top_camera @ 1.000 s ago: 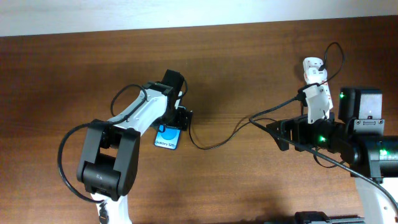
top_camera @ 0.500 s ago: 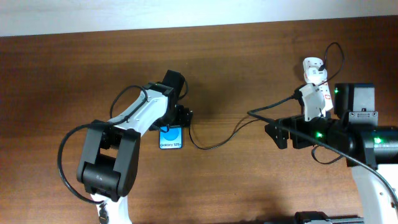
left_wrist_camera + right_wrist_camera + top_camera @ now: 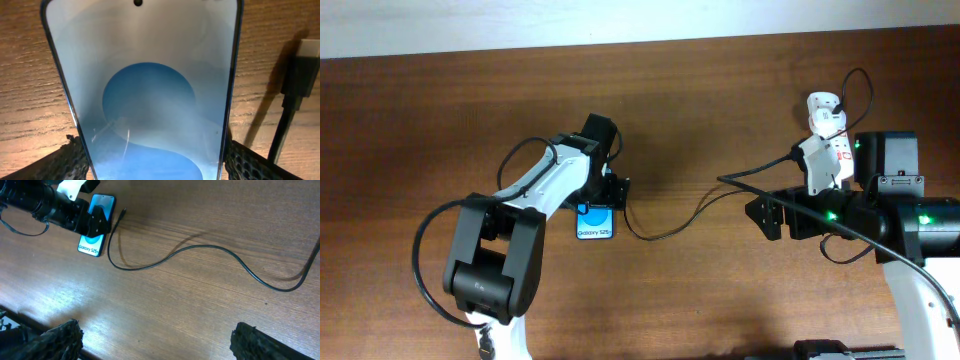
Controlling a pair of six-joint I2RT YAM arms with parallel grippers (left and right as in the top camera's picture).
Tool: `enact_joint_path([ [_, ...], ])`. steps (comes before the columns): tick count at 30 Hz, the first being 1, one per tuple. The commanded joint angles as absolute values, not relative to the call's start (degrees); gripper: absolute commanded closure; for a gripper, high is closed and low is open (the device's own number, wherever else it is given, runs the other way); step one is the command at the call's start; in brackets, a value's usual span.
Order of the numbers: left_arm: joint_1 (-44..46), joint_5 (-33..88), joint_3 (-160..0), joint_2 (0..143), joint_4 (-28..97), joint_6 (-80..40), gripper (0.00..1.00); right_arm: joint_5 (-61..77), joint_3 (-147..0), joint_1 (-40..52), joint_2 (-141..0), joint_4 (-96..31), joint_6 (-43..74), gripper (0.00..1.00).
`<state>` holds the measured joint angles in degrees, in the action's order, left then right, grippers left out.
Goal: Plug charger to phone and switch on socket
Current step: 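Lower the left gripper and close it on the phone's top end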
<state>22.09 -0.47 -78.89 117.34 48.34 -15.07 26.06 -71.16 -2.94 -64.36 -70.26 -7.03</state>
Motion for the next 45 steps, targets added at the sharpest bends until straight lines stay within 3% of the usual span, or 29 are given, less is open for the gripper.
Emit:
enact_joint_path([
  [1, 22.35, 3.16, -76.64, 120.33, 46.33, -12.27, 0.14, 26.41, -72.27, -2.63, -64.36, -70.32, -6.79, 0.01],
  [4, 22.35, 3.18, -76.64, 120.33, 45.89, -12.32, 0.16, 26.39, -72.27, -2.63, -64.36, -70.26, -6.79, 0.01],
  [9, 22.35, 3.20, -76.64, 120.33, 45.54, -12.58, 0.11, 26.39, -72.27, -2.63, -64.36, -69.69, -6.79, 0.01],
  [27, 22.35, 3.66, -76.64, 120.33, 44.36, -12.78, 0.06, 26.35, -72.27, -2.63, -64.36, -69.67, -6.81, 0.01],
  [45, 22.35, 3.66, -76.64, 120.33, 43.40, -12.93, 0.07, 26.35, -72.27, -2.63, -64.36, -69.71, -6.81, 0.01],
])
